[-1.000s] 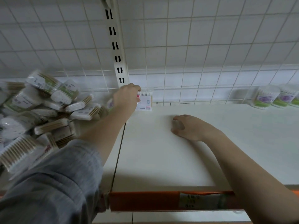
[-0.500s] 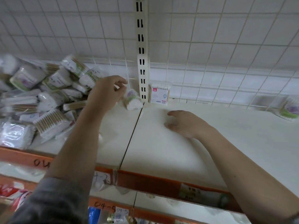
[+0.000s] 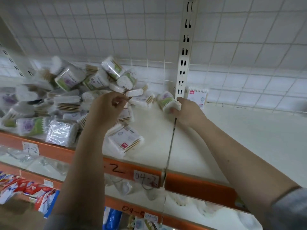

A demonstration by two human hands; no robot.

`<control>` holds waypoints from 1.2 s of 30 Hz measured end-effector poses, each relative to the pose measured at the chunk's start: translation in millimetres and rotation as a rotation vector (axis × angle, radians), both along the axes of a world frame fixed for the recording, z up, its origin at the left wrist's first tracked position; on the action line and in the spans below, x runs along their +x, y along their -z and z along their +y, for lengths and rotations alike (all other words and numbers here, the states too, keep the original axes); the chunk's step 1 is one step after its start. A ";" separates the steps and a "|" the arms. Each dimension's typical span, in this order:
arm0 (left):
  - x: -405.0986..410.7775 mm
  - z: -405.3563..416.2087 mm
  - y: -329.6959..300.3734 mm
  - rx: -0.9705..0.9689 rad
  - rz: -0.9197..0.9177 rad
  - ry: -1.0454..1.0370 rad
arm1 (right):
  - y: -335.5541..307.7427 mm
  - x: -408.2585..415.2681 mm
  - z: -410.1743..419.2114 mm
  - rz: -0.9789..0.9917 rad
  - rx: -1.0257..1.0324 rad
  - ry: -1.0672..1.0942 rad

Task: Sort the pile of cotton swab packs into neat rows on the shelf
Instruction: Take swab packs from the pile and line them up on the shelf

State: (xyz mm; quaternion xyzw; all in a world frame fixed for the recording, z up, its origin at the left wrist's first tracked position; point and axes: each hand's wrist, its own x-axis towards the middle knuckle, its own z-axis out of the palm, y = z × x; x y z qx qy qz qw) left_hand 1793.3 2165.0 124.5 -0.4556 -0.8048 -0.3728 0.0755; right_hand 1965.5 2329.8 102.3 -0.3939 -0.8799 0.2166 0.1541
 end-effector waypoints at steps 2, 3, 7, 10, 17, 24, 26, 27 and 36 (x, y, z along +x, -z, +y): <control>-10.8 -6.9 1.0 0.020 -0.039 -0.007 | 3.5 -16.0 2.9 0.028 -0.027 0.074; -16.5 -9.9 1.8 0.031 -0.056 -0.014 | 6.3 -24.3 4.3 0.027 -0.037 0.110; -27.3 -13.3 2.9 0.038 -0.059 -0.014 | 15.8 -44.7 8.7 0.046 -0.086 0.225; -35.2 -16.1 2.0 0.047 -0.035 -0.002 | 21.3 -56.6 6.4 0.076 -0.124 0.289; -45.4 -24.6 0.6 0.049 -0.058 -0.010 | 25.7 -64.1 0.4 0.079 -0.099 0.360; -45.1 -31.1 2.7 -0.024 -0.093 0.013 | 7.8 -46.3 -10.7 0.276 -0.051 0.285; -40.8 -29.7 1.4 -0.043 -0.091 0.038 | -1.3 -37.9 -16.4 0.356 -0.024 0.255; -38.0 -28.8 1.2 -0.058 -0.092 0.060 | -6.3 -32.9 -20.4 0.391 -0.022 0.242; -14.7 -24.8 9.7 -0.287 -0.198 0.268 | -9.3 7.5 -66.0 0.551 -0.114 0.270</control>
